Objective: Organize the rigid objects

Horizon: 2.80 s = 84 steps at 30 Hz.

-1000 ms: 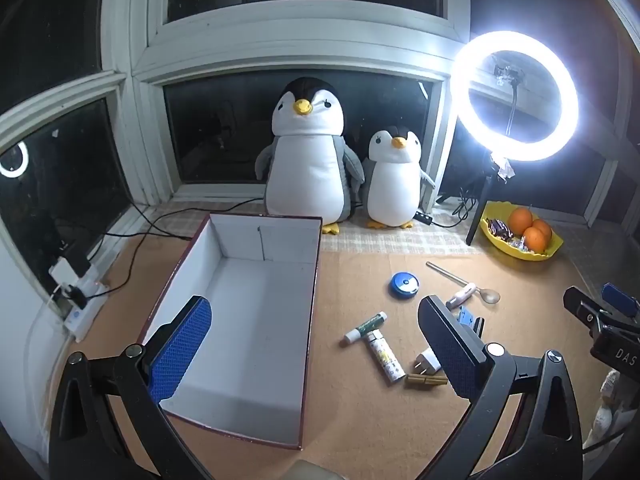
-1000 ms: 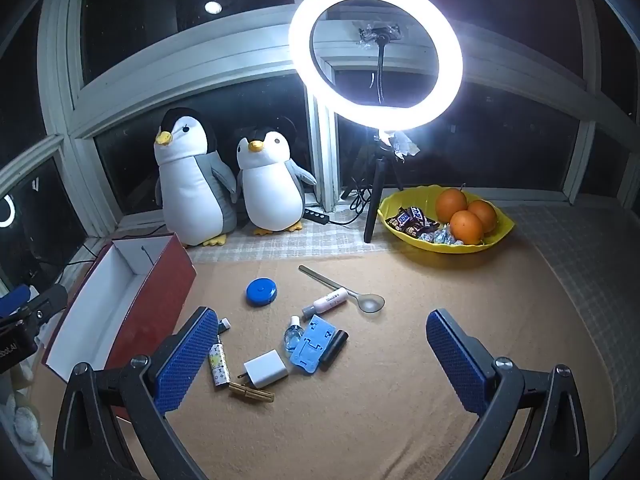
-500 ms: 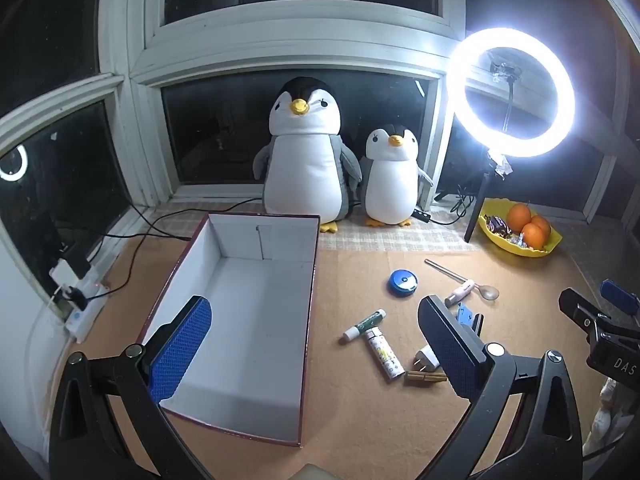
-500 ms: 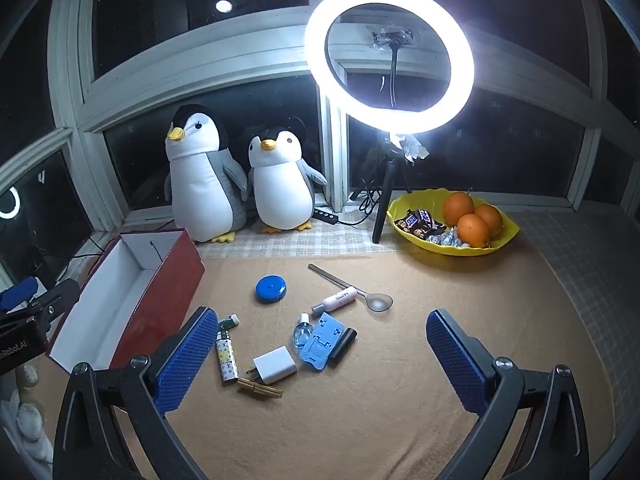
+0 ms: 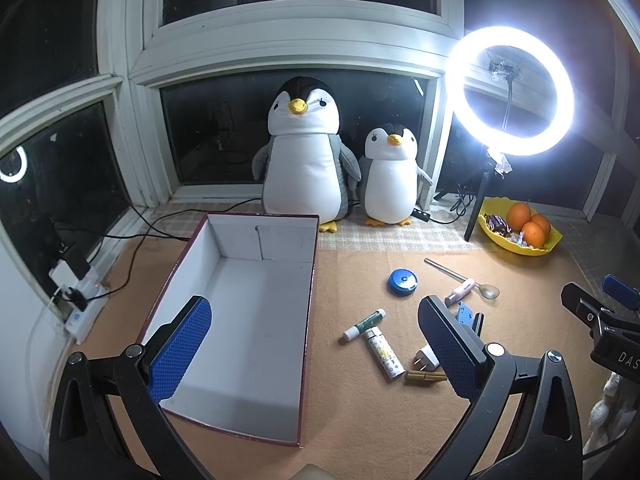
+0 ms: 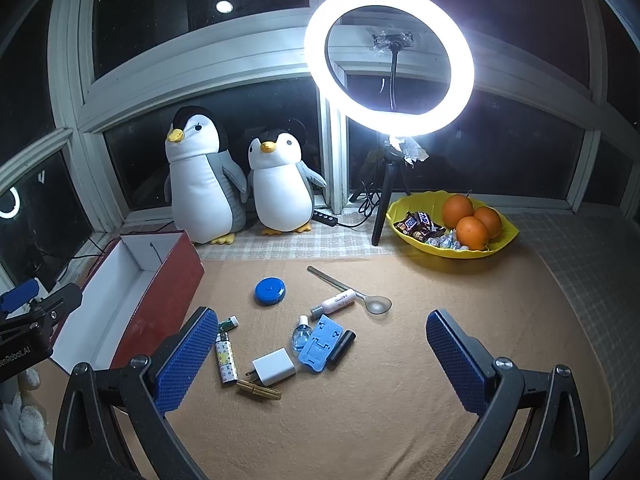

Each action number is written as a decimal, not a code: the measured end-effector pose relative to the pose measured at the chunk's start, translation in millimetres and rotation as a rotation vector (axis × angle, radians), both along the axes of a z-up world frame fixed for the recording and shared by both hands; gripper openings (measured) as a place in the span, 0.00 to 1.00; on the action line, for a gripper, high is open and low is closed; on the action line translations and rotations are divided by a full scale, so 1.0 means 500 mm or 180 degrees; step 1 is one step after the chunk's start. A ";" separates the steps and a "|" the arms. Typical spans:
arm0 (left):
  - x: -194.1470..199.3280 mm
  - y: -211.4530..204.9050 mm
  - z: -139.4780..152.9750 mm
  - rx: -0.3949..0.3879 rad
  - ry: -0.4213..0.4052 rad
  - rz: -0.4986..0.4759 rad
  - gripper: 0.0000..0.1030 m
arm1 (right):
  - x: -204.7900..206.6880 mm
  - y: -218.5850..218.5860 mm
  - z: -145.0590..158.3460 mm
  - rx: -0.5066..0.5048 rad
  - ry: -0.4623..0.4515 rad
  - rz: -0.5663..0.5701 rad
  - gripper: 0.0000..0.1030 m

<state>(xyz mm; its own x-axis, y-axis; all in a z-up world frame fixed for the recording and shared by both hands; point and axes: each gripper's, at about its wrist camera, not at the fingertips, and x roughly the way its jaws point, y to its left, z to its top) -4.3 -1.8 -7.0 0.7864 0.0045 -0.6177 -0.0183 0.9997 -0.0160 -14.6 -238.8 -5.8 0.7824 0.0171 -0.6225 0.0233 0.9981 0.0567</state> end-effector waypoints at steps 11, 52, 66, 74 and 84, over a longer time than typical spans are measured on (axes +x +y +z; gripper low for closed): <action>0.000 -0.004 -0.001 0.0006 -0.0008 -0.0007 0.99 | 0.001 -0.006 0.000 0.0005 -0.0024 -0.0034 1.00; 0.015 0.003 -0.024 0.0013 0.0088 0.0028 0.99 | 0.017 -0.002 -0.026 0.0119 0.0116 0.0037 1.00; 0.034 0.066 -0.055 0.0055 0.0229 0.0295 0.99 | 0.045 0.002 -0.051 0.0177 0.0222 0.0136 1.00; 0.033 0.162 -0.085 0.0149 0.0355 0.0662 0.99 | 0.065 0.018 -0.068 0.0225 0.0301 0.0272 1.00; 0.018 0.268 -0.122 0.0139 0.0577 0.1053 0.95 | 0.093 0.068 -0.092 0.0167 0.0429 0.0563 1.00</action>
<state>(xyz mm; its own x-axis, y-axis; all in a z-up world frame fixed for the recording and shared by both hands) 4.6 132.3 -68.0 0.6159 0.2692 -0.7404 -0.3387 0.9390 0.0596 32.0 -205.0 -51.9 0.6743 0.1819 -0.7157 -0.1410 0.9831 0.1169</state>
